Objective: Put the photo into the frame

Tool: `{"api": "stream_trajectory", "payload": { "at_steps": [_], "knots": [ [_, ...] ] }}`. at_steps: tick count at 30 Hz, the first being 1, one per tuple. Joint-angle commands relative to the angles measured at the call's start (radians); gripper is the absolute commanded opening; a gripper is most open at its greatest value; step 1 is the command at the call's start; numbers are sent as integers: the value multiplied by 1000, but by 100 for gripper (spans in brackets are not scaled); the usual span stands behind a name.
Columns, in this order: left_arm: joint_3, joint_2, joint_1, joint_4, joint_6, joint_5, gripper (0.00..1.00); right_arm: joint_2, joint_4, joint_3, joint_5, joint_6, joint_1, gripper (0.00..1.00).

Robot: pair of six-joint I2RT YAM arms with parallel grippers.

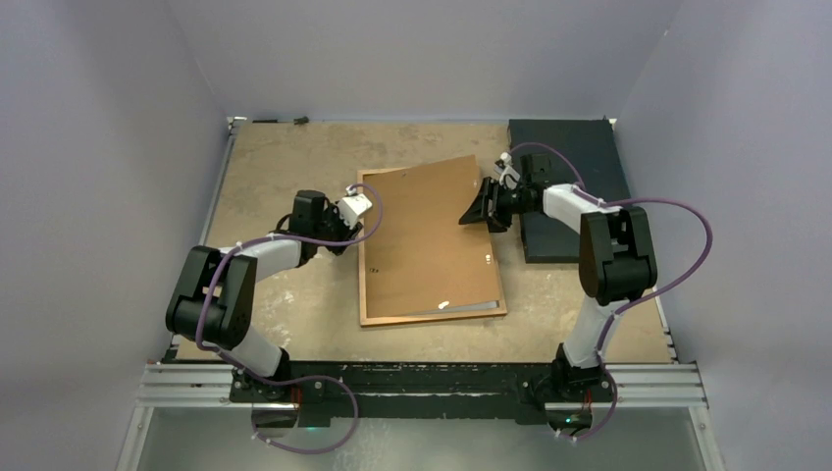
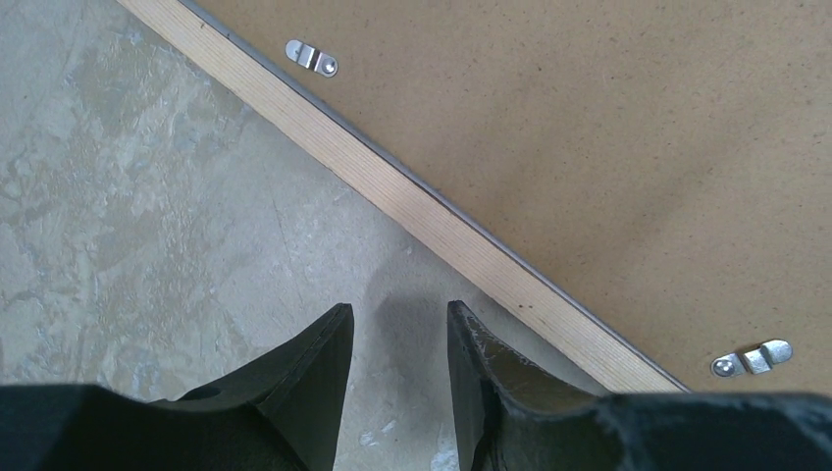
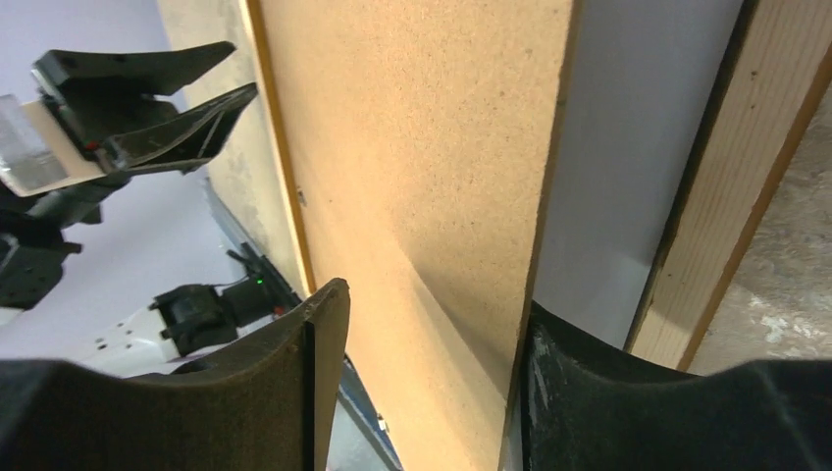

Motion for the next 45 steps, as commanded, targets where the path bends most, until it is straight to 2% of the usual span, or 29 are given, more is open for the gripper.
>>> {"api": "stream_trajectory", "payload": {
  "at_steps": [1,6,8,9,10,19,27,31,37,40,42,45],
  "knots": [
    [8,-37,-5,10,2,-2,38,-23,-44,57,108,-35,33,61],
    [2,-49,-4,5,7,-11,38,-8,-117,110,247,-68,75,74],
    [2,-51,-4,4,10,-14,37,-17,-113,106,270,-66,82,85],
    [3,-51,-4,3,11,-15,37,-20,-115,104,286,-64,84,96],
    [4,-51,-4,3,10,-17,37,-26,-121,105,307,-68,86,98],
    [7,-48,-4,-6,13,-19,36,-41,-217,155,547,-92,142,99],
    [12,-50,-4,-14,8,-25,35,-49,-235,175,610,-98,169,99],
    [28,-53,-2,-47,-5,-24,35,-103,-225,185,669,-98,178,99],
    [74,-65,14,-118,-57,1,44,-232,-110,141,753,-86,243,99],
    [104,-75,27,-187,-73,26,46,-251,-123,118,731,-64,263,99],
    [112,-89,30,-205,-71,33,46,-285,-111,59,702,-38,272,90],
    [110,-107,30,-213,-65,37,46,-372,-97,-91,672,17,288,55]
  ]
}}
